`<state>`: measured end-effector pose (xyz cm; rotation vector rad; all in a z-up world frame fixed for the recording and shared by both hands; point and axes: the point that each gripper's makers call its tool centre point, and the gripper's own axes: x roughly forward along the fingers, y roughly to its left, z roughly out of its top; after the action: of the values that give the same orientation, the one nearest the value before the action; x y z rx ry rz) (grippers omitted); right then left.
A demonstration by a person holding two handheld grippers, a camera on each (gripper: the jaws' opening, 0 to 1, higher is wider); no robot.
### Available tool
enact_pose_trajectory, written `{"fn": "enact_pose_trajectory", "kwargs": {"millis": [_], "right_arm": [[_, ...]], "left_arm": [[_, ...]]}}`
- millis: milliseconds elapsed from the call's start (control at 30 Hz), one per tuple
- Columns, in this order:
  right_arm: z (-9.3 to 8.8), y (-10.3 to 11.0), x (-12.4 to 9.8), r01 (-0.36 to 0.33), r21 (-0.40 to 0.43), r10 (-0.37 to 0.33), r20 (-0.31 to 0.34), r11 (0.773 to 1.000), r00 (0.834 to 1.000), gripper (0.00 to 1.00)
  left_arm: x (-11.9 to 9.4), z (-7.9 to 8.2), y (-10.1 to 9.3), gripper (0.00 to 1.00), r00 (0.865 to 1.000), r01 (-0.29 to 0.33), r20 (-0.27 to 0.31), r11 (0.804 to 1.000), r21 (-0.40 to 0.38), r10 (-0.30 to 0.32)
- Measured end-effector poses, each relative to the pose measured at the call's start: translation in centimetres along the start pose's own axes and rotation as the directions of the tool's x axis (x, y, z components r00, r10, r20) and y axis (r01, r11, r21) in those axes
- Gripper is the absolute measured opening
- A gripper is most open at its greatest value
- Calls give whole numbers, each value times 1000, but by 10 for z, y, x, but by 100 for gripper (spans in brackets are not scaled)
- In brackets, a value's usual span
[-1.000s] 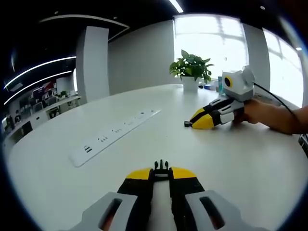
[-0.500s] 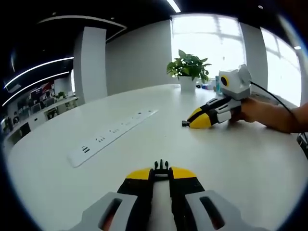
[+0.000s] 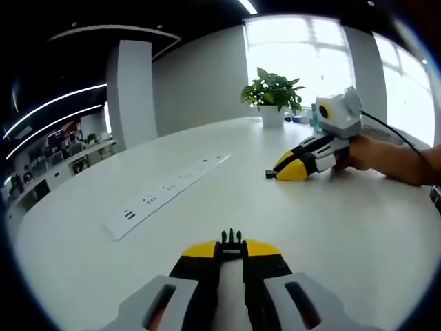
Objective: Snap the two parts of the plastic buckle together until the buckle closes and remains connected.
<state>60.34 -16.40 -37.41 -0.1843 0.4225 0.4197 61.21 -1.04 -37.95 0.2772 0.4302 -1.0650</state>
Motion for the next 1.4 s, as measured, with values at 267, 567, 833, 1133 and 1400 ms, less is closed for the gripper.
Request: {"fn": "enact_pose_trajectory", "kwargs": {"millis": [267,567,833,1133,1400], "right_arm": [[3,-1,-1,-2,-7,2,3,1000,1000,10],[18,2,-12,-6,-19,6,29,1000,1000,10],[29,1,-19,-3,0,3,79,1000,997,10],[26,5,-22,1,-47,2,70,999,998,10],[25,7,-38,-12,-5,12,87,1000,996,10]], "left_arm": [[-5,11,-3,10,999,5,33,1000,-28,-4],[-14,25,-10,10,998,17,57,998,-68,-13],[-16,26,-10,10,998,20,66,997,-71,-15],[-17,29,-10,10,997,28,77,997,-72,-22],[-20,33,-19,10,993,44,112,995,-88,-34]]}}
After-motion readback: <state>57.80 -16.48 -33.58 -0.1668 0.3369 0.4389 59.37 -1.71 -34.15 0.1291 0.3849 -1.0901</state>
